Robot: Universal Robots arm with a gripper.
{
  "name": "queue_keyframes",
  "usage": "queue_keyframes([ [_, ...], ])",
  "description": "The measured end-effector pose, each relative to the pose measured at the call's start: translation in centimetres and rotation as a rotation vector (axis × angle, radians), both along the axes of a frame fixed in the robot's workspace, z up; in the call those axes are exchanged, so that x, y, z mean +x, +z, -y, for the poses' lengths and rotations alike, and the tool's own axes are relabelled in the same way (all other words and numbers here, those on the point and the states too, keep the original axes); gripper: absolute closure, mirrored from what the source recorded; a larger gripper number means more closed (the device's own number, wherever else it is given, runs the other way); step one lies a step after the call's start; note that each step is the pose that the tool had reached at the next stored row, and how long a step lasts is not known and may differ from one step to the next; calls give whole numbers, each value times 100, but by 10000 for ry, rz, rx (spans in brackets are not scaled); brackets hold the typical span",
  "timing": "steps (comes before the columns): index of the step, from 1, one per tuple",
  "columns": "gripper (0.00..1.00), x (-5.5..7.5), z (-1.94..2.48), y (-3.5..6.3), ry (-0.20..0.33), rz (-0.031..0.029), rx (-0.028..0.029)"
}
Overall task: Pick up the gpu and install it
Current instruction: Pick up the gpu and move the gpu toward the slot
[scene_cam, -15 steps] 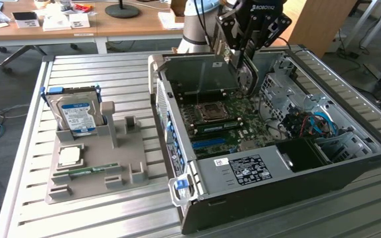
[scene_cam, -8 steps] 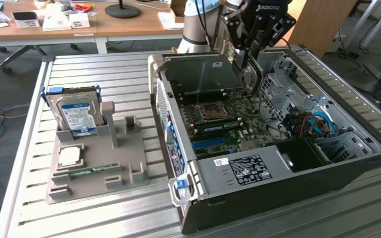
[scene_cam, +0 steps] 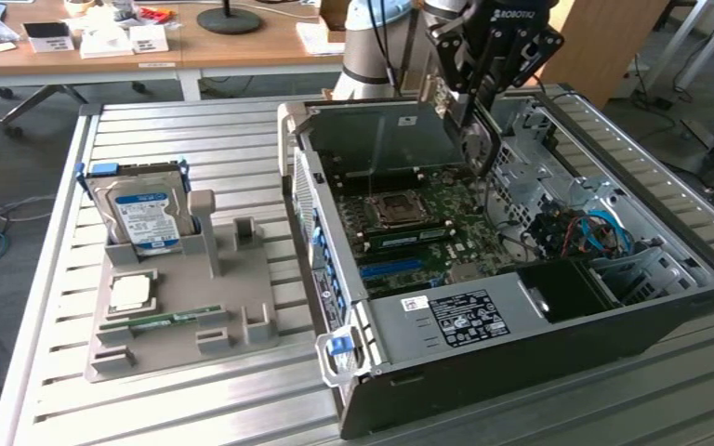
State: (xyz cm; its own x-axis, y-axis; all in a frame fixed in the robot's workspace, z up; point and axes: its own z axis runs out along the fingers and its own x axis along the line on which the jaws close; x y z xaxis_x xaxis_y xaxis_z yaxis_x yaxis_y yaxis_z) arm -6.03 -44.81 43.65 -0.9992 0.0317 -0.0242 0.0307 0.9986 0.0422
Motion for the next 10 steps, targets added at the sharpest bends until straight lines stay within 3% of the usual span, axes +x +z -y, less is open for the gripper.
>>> queue_keyframes([
  [10, 73, 136, 0, 0, 0, 0, 0],
])
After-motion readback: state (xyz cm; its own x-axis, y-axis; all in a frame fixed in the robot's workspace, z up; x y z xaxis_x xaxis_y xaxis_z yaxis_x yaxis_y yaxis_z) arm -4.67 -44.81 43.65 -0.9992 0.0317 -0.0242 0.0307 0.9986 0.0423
